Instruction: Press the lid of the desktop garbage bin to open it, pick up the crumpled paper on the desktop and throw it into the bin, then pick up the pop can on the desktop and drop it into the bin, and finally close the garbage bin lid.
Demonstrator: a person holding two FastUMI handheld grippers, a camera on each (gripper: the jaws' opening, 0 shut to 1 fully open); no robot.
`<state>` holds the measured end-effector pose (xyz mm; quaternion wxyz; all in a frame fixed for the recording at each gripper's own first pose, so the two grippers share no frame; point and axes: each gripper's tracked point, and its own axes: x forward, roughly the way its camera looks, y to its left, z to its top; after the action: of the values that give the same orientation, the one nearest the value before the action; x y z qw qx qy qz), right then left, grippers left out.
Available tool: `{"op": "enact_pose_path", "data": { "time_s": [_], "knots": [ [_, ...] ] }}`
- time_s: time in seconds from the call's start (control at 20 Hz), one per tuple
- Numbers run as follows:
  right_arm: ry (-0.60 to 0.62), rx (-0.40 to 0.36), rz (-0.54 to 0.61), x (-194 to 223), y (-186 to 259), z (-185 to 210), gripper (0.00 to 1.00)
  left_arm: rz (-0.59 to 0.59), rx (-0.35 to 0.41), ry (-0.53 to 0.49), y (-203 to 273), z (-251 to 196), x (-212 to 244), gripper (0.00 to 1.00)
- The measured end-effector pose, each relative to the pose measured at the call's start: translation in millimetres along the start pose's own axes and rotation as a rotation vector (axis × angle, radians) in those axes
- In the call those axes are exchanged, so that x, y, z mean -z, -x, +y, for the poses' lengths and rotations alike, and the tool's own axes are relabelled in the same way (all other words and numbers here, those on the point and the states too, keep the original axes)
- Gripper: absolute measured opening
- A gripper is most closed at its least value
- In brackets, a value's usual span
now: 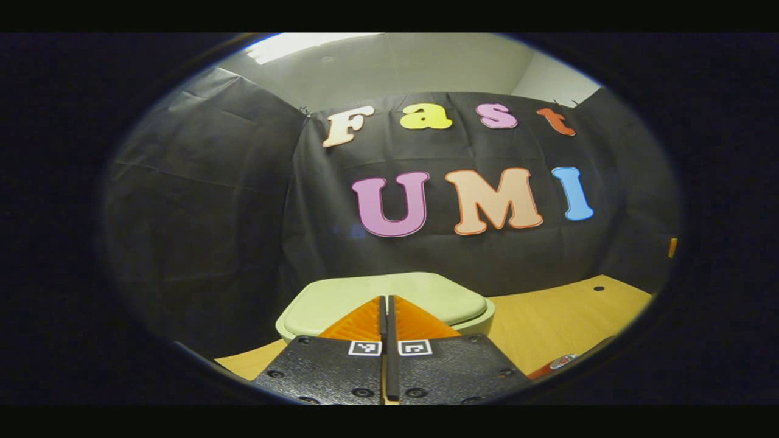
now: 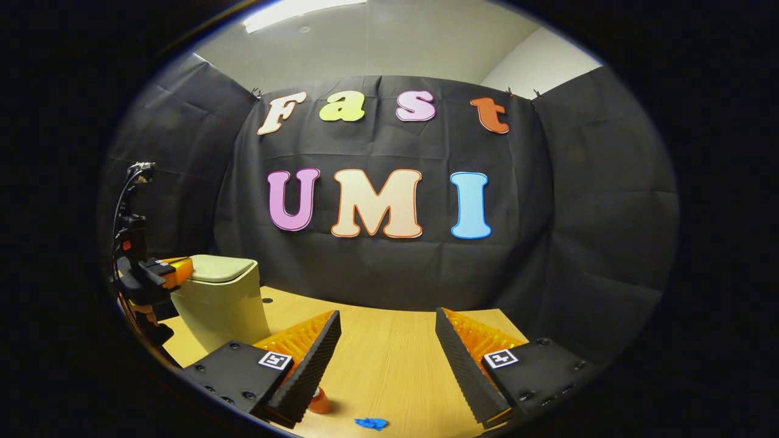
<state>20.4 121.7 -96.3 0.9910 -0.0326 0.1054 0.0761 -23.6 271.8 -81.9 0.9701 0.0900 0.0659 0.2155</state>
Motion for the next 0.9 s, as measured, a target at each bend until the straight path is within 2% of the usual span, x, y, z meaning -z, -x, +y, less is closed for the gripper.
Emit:
{"op": "enact_pose_path", "data": {
  "time_s": [0.15, 0.4, 0.75, 0.85, 0.9],
  "knots": [
    [-0.012, -0.028, -0.009, -4.7, -3.8, -12.5, 0.98, -0.07, -0.043, -0.001, 8.8, -5.5, -32.6, 0.0],
    [-0.011, -0.101, 0.006, 6.4, -13.8, -22.5, 1.0, -0.134, -0.015, -0.007, 26.9, -40.4, -70.8, 0.0],
    [0.018, -0.203, 0.047, 29.9, -29.8, -23.8, 0.98, -0.142, -0.02, 0.029, 60.1, -69.2, -84.1, 0.02],
    [0.027, -0.233, 0.069, 42.0, -34.0, -21.3, 0.98, -0.126, 0.017, 0.031, 66.9, -84.7, -81.0, 0.14],
    [0.032, -0.246, 0.08, 49.9, -35.3, -19.6, 0.98, -0.109, 0.028, 0.026, 69.9, -89.8, -77.5, 0.35]
  ]
}}
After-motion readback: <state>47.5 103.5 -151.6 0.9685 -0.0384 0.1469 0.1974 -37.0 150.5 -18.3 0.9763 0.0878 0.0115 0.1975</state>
